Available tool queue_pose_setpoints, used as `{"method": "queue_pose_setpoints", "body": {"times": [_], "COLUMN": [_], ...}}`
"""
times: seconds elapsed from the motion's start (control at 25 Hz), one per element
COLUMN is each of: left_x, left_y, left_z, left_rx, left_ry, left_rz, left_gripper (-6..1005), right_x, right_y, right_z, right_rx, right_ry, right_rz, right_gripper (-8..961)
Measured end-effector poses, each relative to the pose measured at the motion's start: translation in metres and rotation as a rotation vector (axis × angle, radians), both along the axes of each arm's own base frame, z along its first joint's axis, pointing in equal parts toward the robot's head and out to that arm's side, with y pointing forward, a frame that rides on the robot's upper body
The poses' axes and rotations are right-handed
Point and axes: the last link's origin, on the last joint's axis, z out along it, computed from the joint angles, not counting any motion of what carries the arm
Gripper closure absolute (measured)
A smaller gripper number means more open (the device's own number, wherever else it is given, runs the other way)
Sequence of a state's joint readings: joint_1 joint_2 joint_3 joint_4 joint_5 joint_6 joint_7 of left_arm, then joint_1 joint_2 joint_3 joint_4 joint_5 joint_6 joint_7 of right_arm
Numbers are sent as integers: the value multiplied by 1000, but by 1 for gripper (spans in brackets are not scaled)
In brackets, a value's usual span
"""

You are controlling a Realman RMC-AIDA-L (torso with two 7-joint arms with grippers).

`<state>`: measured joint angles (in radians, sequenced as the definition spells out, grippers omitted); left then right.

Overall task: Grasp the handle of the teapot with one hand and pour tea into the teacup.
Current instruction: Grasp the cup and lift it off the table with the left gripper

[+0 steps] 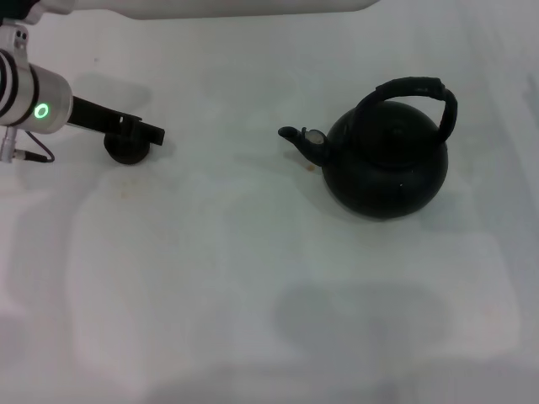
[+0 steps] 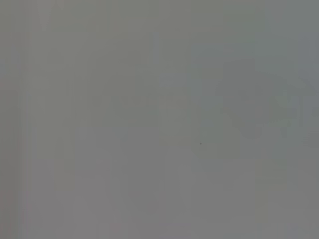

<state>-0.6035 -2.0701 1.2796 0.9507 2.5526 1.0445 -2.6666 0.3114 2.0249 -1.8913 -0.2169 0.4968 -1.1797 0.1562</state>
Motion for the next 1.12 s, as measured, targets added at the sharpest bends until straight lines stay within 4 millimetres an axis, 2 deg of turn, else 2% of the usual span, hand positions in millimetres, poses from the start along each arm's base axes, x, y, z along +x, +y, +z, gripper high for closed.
{"method": "queue_pose_setpoints", "body": {"times": [0.4,0.88,1.12], "left_x": [-1,5,16], "left_y": [-1,-1,1], "left_z": [-1,0,2], "left_rx": [-9,-31,-43], "left_ry": [0,0,-3], "left_rz": [10,5,-21], "left_gripper": [164,287,342], "right_x": [1,2,2], "right_y": [0,-1,-1], "right_z": [1,1,1], "right_rx": [3,2,0], "right_ry": [1,-3,-5], "right_rz": [-5,-10,-9], "right_gripper": [79,79,79]}}
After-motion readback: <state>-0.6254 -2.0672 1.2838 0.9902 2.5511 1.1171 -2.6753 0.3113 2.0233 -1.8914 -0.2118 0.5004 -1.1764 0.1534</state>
